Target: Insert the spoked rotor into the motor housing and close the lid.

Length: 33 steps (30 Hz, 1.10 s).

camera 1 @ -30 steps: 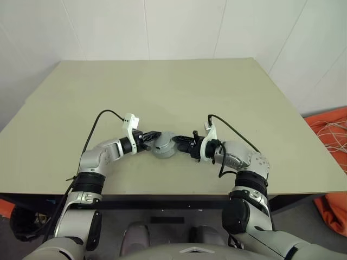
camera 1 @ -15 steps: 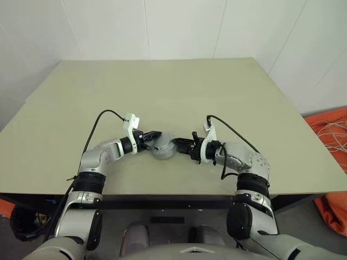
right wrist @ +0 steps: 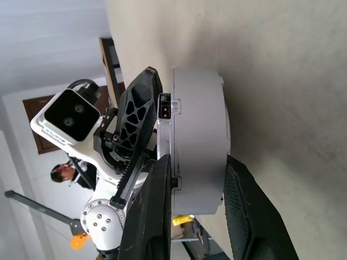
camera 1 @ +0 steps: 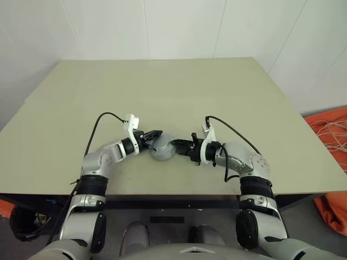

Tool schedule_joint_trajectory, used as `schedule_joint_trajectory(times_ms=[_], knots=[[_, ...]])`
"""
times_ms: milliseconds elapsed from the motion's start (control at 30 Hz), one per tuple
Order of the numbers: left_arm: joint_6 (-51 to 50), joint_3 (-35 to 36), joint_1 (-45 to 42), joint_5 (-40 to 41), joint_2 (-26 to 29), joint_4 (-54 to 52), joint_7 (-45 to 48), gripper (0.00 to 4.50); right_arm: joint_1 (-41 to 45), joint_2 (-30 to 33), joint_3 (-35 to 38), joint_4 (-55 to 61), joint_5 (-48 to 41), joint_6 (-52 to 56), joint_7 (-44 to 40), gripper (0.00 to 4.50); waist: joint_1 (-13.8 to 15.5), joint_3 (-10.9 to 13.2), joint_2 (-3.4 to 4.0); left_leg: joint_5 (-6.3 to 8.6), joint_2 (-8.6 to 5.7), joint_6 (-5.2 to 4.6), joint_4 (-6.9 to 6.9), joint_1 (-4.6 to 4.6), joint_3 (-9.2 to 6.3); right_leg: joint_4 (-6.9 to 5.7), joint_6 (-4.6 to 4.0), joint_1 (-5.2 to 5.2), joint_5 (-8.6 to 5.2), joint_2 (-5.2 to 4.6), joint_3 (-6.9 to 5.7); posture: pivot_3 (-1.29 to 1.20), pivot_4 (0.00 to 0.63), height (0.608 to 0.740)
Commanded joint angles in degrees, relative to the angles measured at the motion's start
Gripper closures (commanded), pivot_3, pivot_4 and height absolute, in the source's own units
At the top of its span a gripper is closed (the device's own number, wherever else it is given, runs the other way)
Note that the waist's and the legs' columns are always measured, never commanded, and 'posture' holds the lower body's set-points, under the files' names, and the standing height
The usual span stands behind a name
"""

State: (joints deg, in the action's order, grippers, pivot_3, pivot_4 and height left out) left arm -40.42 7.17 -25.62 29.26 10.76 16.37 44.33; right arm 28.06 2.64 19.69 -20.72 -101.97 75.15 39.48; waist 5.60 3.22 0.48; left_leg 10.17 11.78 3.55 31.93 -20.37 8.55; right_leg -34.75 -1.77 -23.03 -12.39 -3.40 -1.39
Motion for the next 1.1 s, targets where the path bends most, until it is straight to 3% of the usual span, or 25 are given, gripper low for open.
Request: schedule_joint_trajectory(times_ms=[33,333,500,600,700,1000,1100], knots=[[-3.0,1.8,1.5,5.0,-1.0,-8.5,-1.6,4.5,0.8,0.3,-2.1,3.2,-5.7,-1.9,-2.8,3.4,0.0,0.0,0.0,0.0,0.01,0.0,0.05,-0.1,-0.01,-0.01,-0.03,-0.05,0.01,0.0,-0.02,0.0,0.0,0.74],[-10.7,15.6,9.5,27.7,-5.2,-30.1,-15.8,4.5,0.3,3.3,-4.8,2.9,-5.7,-5.7,-6.0,3.4,0.1,0.0,-0.02,0.02,0.03,-0.04,0.35,-0.62,-0.05,-0.05,-0.16,-0.17,-0.01,-0.01,-0.08,0.0,0.0,0.74],[-16.1,18.5,22.9,40.8,-6.2,-37.7,-26.0,4.5,2.1,4.1,-4.5,2.5,-5.1,-8.2,-8.2,3.4,-0.1,0.0,-0.02,0.05,0.04,-0.08,0.38,-0.63,-0.05,-0.03,0.02,-0.17,-0.11,0.01,-0.07,0.0,0.0,0.74],[-17.7,18.5,30.2,46.0,-5.4,-37.7,-29.2,3.88,4.0,4.5,-5.1,2.8,-5.4,-8.6,-9.2,3.4,0.0,0.0,-0.09,0.05,0.08,-0.09,0.39,-0.65,-0.05,-0.02,0.28,-0.2,-0.22,0.08,-0.08,0.0,0.0,0.74],[-17.3,18.2,33.6,50.7,-5.5,-37.4,-31.5,2.92,5.5,4.5,-5.8,3.1,-6.2,-8.7,-9.5,3.4,0.1,0.1,-0.13,0.05,0.11,-0.08,0.52,-0.56,-0.1,-0.03,0.33,-0.21,-0.22,0.1,-0.11,0.0,0.0,0.74],[-15.0,14.4,34.6,63.2,-6.7,-32.4,-36.6,0.01,6.9,3.9,-8.3,6.6,-10.8,-10.7,-7.6,3.4,0.0,0.0,-0.22,0.06,0.08,-0.1,0.87,-0.62,-0.1,0.02,0.58,-0.1,-0.07,0.06,-0.03,0.0,0.0,0.74],[-13.0,13.4,33.1,65.4,-7.6,-31.0,-37.5,0.0,6.7,3.5,-8.3,8.1,-11.0,-11.2,-7.2,3.4,0.0,0.0,-0.24,0.05,0.1,-0.09,0.86,-0.61,-0.11,0.0,0.61,-0.1,-0.05,0.07,-0.03,0.0,0.0,0.74]])
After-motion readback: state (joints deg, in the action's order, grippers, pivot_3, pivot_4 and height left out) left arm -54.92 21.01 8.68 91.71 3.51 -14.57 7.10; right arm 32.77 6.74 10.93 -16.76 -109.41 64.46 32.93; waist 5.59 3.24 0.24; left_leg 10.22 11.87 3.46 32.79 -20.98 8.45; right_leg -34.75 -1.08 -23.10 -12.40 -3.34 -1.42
